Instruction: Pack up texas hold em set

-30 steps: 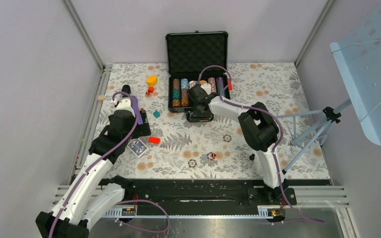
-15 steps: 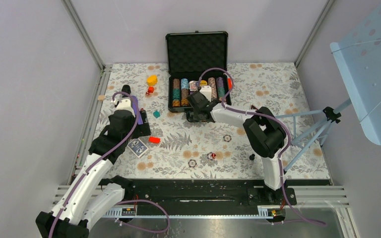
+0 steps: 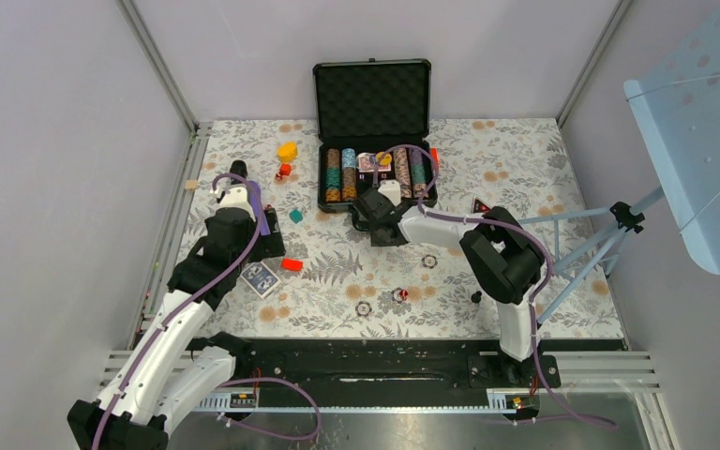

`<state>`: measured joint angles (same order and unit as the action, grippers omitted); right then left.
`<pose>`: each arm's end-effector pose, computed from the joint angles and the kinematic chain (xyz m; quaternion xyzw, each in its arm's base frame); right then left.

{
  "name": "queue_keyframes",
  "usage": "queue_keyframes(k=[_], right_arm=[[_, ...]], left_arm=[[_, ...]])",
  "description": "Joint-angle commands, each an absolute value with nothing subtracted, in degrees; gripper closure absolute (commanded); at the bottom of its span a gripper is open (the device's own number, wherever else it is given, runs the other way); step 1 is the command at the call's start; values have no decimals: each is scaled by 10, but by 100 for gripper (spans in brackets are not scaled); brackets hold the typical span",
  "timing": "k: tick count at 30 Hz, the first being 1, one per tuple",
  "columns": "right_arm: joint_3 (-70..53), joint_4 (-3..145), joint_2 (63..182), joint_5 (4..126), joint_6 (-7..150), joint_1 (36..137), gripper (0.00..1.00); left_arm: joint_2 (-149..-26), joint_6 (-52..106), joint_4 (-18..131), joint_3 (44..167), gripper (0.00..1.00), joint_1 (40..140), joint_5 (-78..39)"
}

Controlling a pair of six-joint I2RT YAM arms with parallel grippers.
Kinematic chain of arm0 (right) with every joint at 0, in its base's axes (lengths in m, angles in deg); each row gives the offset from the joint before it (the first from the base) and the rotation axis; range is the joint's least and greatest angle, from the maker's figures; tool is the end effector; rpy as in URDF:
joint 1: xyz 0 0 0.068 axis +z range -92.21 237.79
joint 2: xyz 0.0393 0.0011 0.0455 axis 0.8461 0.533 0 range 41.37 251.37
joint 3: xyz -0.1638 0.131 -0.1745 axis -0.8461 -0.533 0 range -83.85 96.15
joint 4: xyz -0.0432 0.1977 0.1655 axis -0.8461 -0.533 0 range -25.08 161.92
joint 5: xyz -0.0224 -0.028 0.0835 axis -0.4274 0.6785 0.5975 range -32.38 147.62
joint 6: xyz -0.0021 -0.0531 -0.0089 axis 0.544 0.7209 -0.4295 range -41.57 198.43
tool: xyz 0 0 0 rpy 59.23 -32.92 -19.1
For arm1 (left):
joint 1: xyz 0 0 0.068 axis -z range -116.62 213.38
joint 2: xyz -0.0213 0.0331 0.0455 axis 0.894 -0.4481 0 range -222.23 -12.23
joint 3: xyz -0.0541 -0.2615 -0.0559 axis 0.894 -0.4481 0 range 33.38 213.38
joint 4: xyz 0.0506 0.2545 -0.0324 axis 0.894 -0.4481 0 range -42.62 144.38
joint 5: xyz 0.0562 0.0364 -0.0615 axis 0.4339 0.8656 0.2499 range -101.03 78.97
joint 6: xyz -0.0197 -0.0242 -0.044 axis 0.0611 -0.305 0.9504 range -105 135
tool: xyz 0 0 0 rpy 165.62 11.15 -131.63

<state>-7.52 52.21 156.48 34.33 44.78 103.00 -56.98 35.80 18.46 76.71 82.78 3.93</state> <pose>0.3034 0.2856 0.1550 -0.0404 0.9433 0.0189 0.3288 0.1589 -0.0463 0.2876 -0.0686 0.8879 -0.0415 0.4531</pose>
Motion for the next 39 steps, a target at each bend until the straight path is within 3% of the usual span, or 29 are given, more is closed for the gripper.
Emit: queue_keyframes(k=[1, 3, 6, 7, 10, 17, 21, 32, 39], right_arm=[[-115, 538, 1514, 338, 474, 1031, 53], [-107, 560, 1499, 339, 524, 1031, 50], [-58, 552, 1506, 374, 646, 1025, 36], [-35, 541, 1511, 400, 688, 1021, 30], [5, 503, 1524, 540, 823, 1007, 27], [21, 477, 1521, 675, 1002, 1001, 25], [106, 388, 1583, 729, 1044, 988, 26], [245, 277, 1704, 678, 1099, 973, 27], [249, 206, 1733, 724, 1093, 963, 37]], left_arm=[[-571, 350, 209, 768, 1, 825, 33], [-571, 350, 209, 768, 1, 825, 33], [-571, 350, 209, 768, 1, 825, 34], [-571, 350, 209, 768, 1, 825, 34], [-571, 350, 209, 768, 1, 825, 33], [-572, 351, 209, 768, 1, 825, 32], [-571, 351, 209, 768, 1, 825, 32], [-571, 350, 209, 768, 1, 825, 34], [-572, 350, 209, 768, 1, 825, 31]])
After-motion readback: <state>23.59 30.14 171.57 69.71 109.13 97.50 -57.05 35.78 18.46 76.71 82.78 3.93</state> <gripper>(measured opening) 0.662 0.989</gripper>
